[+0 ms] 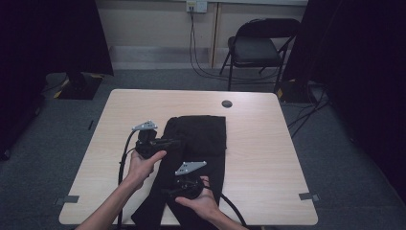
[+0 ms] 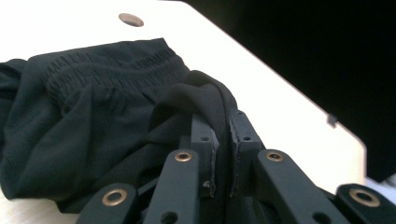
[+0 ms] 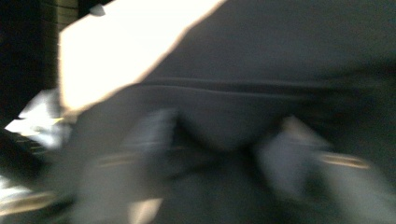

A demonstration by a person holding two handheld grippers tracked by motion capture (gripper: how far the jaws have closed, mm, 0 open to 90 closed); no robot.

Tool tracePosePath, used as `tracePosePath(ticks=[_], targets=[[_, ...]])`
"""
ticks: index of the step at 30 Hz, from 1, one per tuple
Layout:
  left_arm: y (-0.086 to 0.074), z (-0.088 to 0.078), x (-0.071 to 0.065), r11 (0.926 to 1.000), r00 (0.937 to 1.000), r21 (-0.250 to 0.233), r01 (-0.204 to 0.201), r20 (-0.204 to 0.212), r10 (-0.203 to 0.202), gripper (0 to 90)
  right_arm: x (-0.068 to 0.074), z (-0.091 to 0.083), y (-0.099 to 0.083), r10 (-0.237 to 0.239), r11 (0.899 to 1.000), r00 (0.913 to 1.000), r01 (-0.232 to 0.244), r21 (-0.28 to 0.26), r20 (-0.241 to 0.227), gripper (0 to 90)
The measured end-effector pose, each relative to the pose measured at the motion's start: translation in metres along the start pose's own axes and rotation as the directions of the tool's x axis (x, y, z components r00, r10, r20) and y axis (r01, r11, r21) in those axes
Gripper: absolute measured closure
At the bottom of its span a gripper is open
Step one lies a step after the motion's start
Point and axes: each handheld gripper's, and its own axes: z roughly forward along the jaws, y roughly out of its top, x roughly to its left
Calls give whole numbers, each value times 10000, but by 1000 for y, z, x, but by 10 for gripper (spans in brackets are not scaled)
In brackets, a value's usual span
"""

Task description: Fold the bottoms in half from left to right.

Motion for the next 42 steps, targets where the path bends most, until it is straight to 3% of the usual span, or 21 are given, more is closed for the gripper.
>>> tracePosePath(ticks=[2, 3, 5, 7, 8, 9, 13, 14, 17, 20, 22, 26, 31, 32, 33, 35, 37, 38, 39, 40, 42], targets=[[-2, 2, 2, 9997, 9996, 165, -152, -221, 155, 824, 10, -3, 2, -348, 9987, 9993, 343, -369, -131, 847], [-3, 1, 4, 9998, 9996, 178, -103, -256, 108, 814, 15, -9, 4, -473, 9975, 9983, 455, -543, -328, 882], [-4, -3, 7, 9999, 9995, -30, 116, -302, -117, 780, 20, -27, 13, -517, 9960, 9983, 495, -746, -274, 888], [-4, -6, 7, 9994, 9984, -85, 332, -447, -336, 644, 21, -52, 22, -748, 9912, 9972, 735, -1103, -79, 888], [-3, -7, 8, 9994, 9986, -53, 343, -390, -345, 585, 13, -78, 30, -581, 9883, 9981, 606, -1398, 216, 889], [-3, -7, 7, 9995, 9989, -47, 303, -356, -305, 585, 13, -78, 30, -581, 9883, 9981, 606, -1398, 216, 889], [-5, -8, 6, 9998, 9992, 114, 183, -359, -179, 471, -13, -121, 35, -227, 9807, 9913, 473, -1896, 1297, 889], [-5, -8, 6, 9997, 9990, 111, 194, -399, -190, 420, -30, -133, 31, -103, 9830, 9791, 471, -1774, 2031, 889], [-7, -8, 6, 9995, 9973, 303, -91, -724, 112, 401, -47, -140, 21, 345, 9847, 9689, 90, -1742, 2450, 889], [-16, -8, 7, 9959, 9936, 789, -434, -1009, 513, 403, -62, -136, 1, 203, 9962, 9485, 77, -871, 3161, 888], [-27, -9, 8, 9913, 9937, 1066, -774, -723, 854, 539, -65, -130, -14, 340, 9985, 9483, -190, -506, 3156, 887], [-49, -2, 2, 9654, 9910, 2325, -1183, -333, 1295, 702, -65, -114, -37, -31, 9983, 9401, -168, 553, 3410, 870], [-76, 9, -7, 9210, 9836, 3532, -1642, -125, 1801, 677, -66, -109, -47, -232, 9946, 9413, -123, 1029, 3368, 833], [-79, 9, -9, 9056, 9779, 3836, -1812, -272, 2072, 668, -67, -110, -47, -181, 9940, 9429, -189, 1076, 3327, 817], [-82, 8, -12, 8978, 9686, 3860, -2122, -387, 2456, 673, -67, -111, -47, -178, 9931, 9433, -216, 1150, 3315, 793], [-85, 4, -15, 8971, 9666, 3866, -2138, -494, 2516, 653, -65, -113, -48, -203, 9918, 9460, -216, 1256, 3235, 649], [-87, -1, -19, 8853, 9620, 4083, -2226, -549, 2673, 615, -62, -118, -48, -385, 9903, 9415, -90, 1389, 3348, 543], [-87, -3, -19, 8842, 9634, 4120, -2200, -505, 2632, 567, -63, -128, -45, -159, 9964, 9501, -109, 841, 3117, 490], [-86, -5, -18, 8890, 9690, 4089, -2061, -414, 2437, 567, -63, -128, -45, -159, 9964, 9501, -109, 841, 3117, 490], [-83, -7, -15, 9100, 9761, 3683, -1907, -276, 2157, 552, -63, -134, -40, -40, 9987, 9499, -124, 503, 3126, 470], [-68, -12, -9, 9392, 9789, 2934, -1784, -437, 1996, 553, -68, -147, -28, 302, 9995, 9449, -264, -159, 3261, 450]])
